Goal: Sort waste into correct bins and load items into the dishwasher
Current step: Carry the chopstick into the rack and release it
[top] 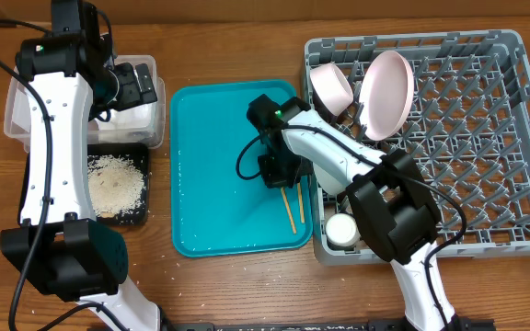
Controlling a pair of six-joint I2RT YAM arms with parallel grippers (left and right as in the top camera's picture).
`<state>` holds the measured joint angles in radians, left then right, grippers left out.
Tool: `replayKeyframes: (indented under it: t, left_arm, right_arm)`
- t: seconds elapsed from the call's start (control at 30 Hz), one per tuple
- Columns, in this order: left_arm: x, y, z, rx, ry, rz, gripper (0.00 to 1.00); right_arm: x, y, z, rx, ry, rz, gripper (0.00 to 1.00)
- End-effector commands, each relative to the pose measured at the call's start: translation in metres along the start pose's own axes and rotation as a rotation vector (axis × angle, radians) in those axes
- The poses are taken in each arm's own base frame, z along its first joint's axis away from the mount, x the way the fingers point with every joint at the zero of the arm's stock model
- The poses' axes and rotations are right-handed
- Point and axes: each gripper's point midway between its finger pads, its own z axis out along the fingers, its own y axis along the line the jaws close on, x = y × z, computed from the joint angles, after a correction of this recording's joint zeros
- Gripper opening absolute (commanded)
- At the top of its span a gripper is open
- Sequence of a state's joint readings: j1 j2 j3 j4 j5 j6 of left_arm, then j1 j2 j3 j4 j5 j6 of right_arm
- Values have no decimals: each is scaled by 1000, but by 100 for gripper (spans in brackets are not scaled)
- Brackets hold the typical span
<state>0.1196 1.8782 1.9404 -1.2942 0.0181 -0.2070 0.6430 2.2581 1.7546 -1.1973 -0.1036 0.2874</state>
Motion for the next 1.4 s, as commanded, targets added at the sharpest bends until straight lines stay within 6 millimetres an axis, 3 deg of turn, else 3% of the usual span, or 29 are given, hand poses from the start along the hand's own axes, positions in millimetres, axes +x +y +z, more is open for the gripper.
replayKeyframes:
  t: [0.0, 0.17, 0.23, 0.3, 0.33, 0.5, 0.67, 0.73, 0.83, 1.03, 1.27, 1.3, 1.37]
  left_arm:
    - [-5, -2, -6, 6, -23, 15, 100]
    - [-5, -2, -6, 6, -23, 15, 100]
    - [-5, -2, -6, 6, -23, 15, 100]
    - [-5, -2, -6, 6, -23, 15, 100]
    - [-5, -2, -6, 6, -23, 15, 100]
    - [-5, -2, -6, 6, -23, 15, 100]
    - [-5, -2, -6, 6, -23, 15, 100]
    - [-5, -2, -6, 6, -23, 15, 100]
    - [-5, -2, -6, 6, -22, 15, 100]
    - [-5, -2, -6, 6, -23, 15, 100]
    - [-5, -2, -6, 6, -23, 15, 100]
    - [-5, -2, -6, 6, -23, 15, 100]
    - [-5, -2, -6, 6, -23, 15, 100]
  right_arm:
    - [-18, 11, -32, -13, -92, -18, 4]
    - [-34, 10, -124, 29, -275, -26, 4]
    - [-30, 5, -165, 55, -338, -22, 4]
    - [-16, -14, -220, 96, -420, 14, 4]
    - [-10, -21, -234, 110, -443, 35, 4]
    - [25, -57, -275, 178, -492, 143, 4]
    - [55, -69, -298, 156, -542, 159, 4]
    - [65, -76, -297, 162, -534, 169, 4]
    - [82, -103, -280, 218, -473, 217, 4]
    - [96, -164, -219, 320, -291, 344, 4]
    - [101, -202, -152, 346, -176, 385, 4]
    - [103, -205, -143, 342, -160, 384, 6]
    - [106, -206, -135, 333, -142, 386, 20]
